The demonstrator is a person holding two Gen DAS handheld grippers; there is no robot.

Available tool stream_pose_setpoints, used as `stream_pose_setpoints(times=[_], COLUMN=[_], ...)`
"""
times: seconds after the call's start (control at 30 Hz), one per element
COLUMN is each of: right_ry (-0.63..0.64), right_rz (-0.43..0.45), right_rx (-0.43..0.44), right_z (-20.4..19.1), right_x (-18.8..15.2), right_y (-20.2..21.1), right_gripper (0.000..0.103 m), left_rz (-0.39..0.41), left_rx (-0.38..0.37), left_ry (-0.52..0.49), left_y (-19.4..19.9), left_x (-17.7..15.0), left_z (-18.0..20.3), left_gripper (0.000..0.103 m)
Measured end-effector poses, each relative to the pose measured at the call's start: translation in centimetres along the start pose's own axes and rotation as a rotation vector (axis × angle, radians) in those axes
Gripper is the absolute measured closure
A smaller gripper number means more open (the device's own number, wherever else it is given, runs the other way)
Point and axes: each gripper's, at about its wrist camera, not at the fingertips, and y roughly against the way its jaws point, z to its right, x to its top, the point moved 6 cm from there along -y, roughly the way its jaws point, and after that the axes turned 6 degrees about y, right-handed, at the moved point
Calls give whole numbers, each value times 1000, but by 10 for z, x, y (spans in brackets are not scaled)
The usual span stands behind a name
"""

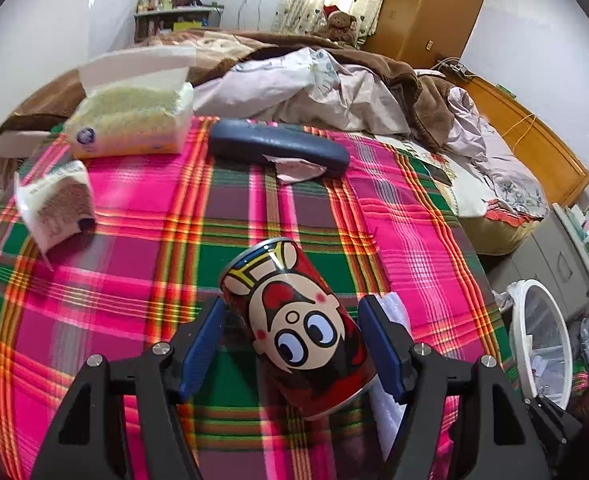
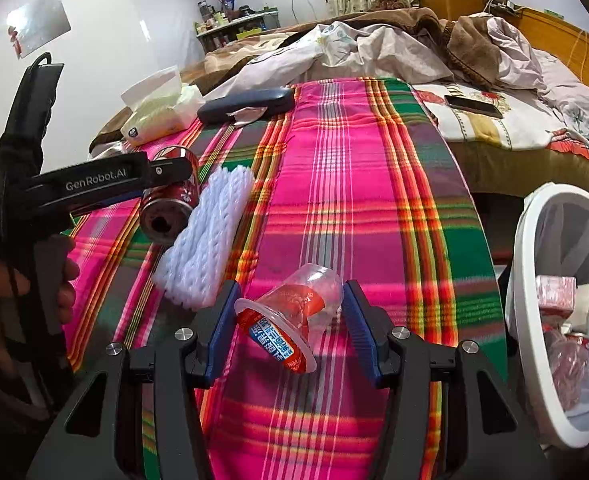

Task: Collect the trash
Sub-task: 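Grasp the Mario-printed red can with the left tool while the right grasps the clear plastic cup, then lift and carry the Mario can and plastic cup over the trash bin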

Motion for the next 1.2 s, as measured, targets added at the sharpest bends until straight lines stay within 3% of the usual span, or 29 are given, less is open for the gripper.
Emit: stream_pose_setpoints(times=[0.23,0.47,0.6,1.2], right_ry=[-4,-19,-19,-32], right_rz=[1,7,5,29], right_rx=[2,9,10,15], right_z=[6,12,13,18], right_x=[4,6,6,8], right_y=[-3,-4,-5,0], right_gripper=[49,49,49,49], left_rz=[-49,-22,-14,38], left_rx=[18,43,58,89], left_ry=[18,9,-2,-46], left_y=[-16,-17,-17,8], left_x=[-5,-1,1,-8], left_z=[-1,-1,0,4], left_gripper=[33,33,43,47])
